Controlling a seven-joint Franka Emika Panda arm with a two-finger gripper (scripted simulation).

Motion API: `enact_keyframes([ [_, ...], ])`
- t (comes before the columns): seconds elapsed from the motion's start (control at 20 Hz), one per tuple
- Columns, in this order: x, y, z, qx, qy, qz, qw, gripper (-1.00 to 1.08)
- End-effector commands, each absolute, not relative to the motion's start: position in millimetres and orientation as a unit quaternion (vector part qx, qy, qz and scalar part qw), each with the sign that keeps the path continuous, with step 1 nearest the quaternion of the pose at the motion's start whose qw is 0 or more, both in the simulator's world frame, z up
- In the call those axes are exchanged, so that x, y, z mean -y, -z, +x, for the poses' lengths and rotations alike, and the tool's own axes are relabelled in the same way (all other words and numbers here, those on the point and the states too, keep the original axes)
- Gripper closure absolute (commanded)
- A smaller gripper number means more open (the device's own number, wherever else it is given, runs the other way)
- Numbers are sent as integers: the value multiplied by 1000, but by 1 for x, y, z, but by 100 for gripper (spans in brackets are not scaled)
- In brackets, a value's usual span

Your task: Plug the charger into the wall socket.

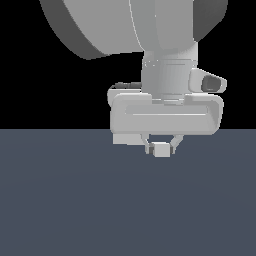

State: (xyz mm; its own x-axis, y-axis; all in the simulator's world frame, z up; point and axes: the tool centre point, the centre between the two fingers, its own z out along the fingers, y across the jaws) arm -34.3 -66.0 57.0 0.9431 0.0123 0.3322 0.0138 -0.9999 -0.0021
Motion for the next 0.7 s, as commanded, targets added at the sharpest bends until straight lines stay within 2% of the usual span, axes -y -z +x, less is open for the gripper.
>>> enact_keyframes([
  [0.0,56,-63,-28,-3,169,-986,1,108],
  [0.65,11,-90,3,-44,168,-985,-7,108],
])
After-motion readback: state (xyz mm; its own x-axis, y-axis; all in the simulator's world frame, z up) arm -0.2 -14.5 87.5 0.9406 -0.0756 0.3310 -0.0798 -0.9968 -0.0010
